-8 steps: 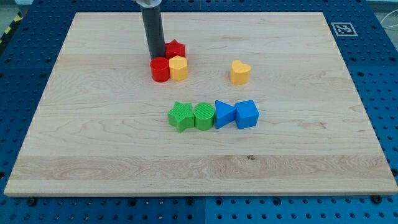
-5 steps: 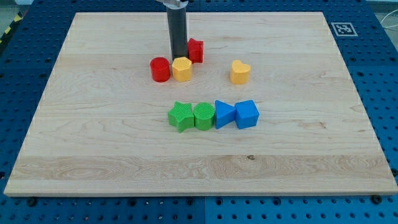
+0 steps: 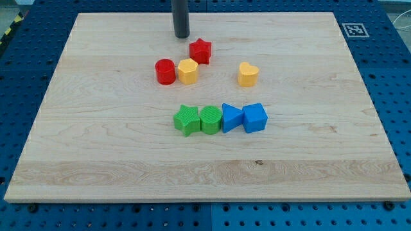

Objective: Push the red star to the center of the board

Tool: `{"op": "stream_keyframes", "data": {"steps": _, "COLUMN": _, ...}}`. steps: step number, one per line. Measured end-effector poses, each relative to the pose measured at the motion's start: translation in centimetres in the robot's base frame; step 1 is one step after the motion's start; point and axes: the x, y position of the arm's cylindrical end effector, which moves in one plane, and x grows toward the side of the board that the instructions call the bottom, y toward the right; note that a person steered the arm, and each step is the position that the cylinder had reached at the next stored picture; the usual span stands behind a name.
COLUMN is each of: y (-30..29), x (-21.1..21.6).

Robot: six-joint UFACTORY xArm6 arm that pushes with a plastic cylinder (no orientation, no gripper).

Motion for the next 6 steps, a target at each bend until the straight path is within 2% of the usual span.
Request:
{"op": "stream_keyframes", "data": {"steps": 2, "y": 1.2, "x": 1.4}}
{"op": "stream_keyframes", "data": {"steps": 6, "y": 2.8, "x": 6.8}}
